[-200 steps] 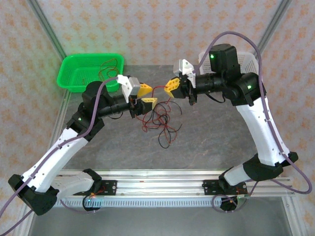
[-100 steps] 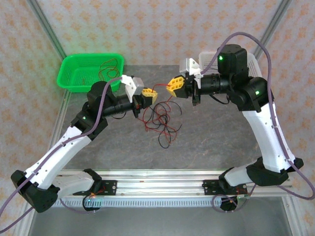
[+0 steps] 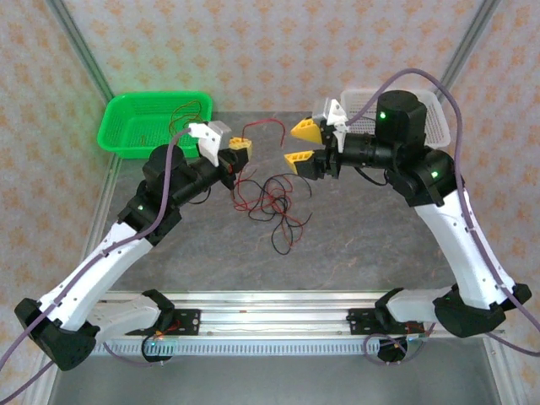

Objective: Untangle the cables

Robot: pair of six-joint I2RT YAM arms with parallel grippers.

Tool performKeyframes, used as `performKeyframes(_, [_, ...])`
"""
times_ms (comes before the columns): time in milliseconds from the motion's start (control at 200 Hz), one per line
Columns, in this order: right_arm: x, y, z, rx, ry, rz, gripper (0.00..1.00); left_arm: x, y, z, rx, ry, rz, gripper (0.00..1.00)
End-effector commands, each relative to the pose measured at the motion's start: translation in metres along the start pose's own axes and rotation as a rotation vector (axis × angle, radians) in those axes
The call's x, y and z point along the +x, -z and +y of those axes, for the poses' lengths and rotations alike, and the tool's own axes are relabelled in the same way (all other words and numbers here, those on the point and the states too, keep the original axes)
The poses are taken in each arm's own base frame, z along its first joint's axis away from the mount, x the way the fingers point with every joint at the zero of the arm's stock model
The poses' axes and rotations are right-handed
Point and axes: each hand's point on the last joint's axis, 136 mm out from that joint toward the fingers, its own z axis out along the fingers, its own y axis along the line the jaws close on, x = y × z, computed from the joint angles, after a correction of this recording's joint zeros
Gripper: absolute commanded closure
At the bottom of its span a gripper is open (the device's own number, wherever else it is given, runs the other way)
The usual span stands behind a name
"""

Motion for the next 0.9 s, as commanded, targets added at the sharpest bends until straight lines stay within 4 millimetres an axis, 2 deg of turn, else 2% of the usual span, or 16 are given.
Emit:
performKeyframes(0, [-0.017, 0.010, -0.011, 0.098, -0.015, -0.078, 0.35, -0.015, 0.003, 0.035, -0.216, 0.048, -0.040, 1.00])
performKeyframes(80, [-0.008, 0.010, -0.018, 0.146, -0.064, -0.083, 0.31, -0.015, 0.003, 0.056, -0.335, 0.055, -0.029, 1.00])
performKeyframes(135, [0.007, 0.003, -0.028, 0.182, -0.117, -0.066, 0.30, -0.016, 0.004, 0.073, -0.420, 0.059, -0.014, 1.00])
performKeyframes(150, [0.004, 0.010, -0.025, 0.195, -0.118, -0.082, 0.30, -0.017, 0.004, 0.078, -0.444, 0.060, -0.011, 1.00])
performKeyframes(195, [0.014, 0.008, -0.029, 0.221, -0.155, -0.079, 0.29, -0.019, 0.004, 0.092, -0.507, 0.062, -0.004, 1.00])
performKeyframes(280, [0.038, 0.003, -0.035, 0.252, -0.223, -0.053, 0.29, -0.031, 0.008, 0.118, -0.615, 0.052, -0.020, 1.00])
performKeyframes(405, [0.072, -0.004, -0.041, 0.295, -0.331, -0.022, 0.29, -0.056, 0.011, 0.145, -0.681, 0.033, -0.090, 1.00])
performKeyframes(611, [0.116, -0.010, -0.023, 0.286, -0.441, -0.022, 0.29, -0.093, 0.014, 0.189, -0.832, -0.055, -0.168, 1.00])
performKeyframes(896, [0.155, -0.016, -0.003, 0.281, -0.537, 0.002, 0.29, -0.116, 0.015, 0.256, -0.994, -0.148, -0.297, 1.00])
